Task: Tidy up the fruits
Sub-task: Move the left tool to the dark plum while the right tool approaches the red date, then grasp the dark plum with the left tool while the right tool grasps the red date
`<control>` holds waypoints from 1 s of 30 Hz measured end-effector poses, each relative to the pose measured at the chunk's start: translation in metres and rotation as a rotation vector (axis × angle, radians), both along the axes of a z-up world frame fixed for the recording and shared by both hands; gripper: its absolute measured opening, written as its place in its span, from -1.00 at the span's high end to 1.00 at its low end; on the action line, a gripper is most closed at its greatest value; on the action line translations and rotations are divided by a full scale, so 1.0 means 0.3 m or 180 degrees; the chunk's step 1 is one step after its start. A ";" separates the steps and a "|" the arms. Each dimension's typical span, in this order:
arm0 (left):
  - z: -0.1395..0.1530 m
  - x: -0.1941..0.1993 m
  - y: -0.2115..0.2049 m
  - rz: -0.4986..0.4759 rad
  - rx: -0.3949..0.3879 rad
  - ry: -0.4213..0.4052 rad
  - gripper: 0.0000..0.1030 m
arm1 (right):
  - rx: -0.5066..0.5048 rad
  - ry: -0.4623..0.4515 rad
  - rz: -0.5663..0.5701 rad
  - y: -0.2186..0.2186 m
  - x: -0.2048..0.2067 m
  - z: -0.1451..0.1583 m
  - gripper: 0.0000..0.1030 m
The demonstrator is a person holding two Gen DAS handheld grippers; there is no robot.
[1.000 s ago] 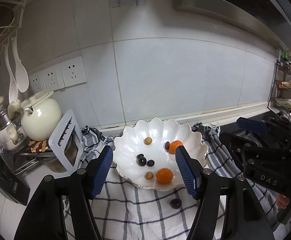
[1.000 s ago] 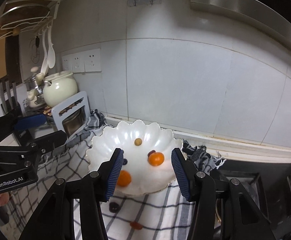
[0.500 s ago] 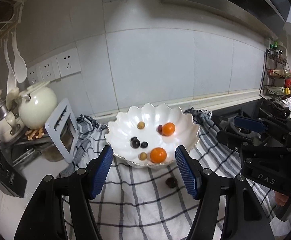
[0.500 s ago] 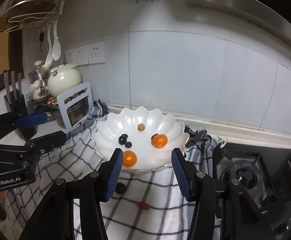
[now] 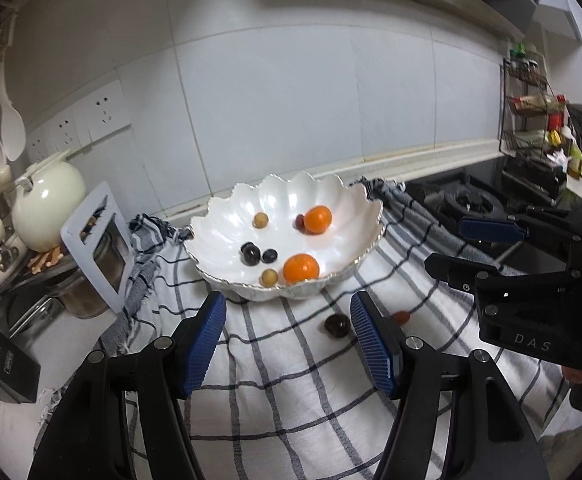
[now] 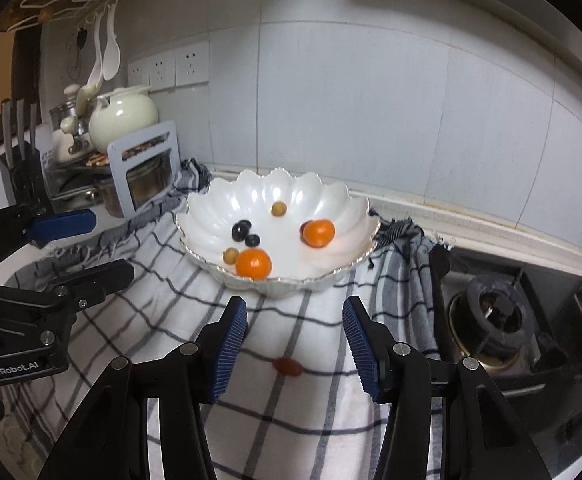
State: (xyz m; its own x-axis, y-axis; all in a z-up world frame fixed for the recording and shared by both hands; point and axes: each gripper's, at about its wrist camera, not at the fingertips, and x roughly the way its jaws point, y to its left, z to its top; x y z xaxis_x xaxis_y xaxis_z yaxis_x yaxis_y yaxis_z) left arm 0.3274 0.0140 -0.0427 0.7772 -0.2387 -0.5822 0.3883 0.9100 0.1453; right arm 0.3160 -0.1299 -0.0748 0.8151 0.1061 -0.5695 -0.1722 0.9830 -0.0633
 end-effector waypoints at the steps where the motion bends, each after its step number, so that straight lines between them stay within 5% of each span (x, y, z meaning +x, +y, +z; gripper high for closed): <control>1: -0.011 0.003 -0.002 -0.0020 0.0017 0.0009 -0.25 | -0.0007 0.0003 0.0006 0.002 0.001 -0.008 0.00; 30: -0.281 0.196 -0.107 -0.0683 0.0240 0.0469 -0.06 | 0.0274 0.0603 -0.0160 -0.018 0.137 -0.283 0.01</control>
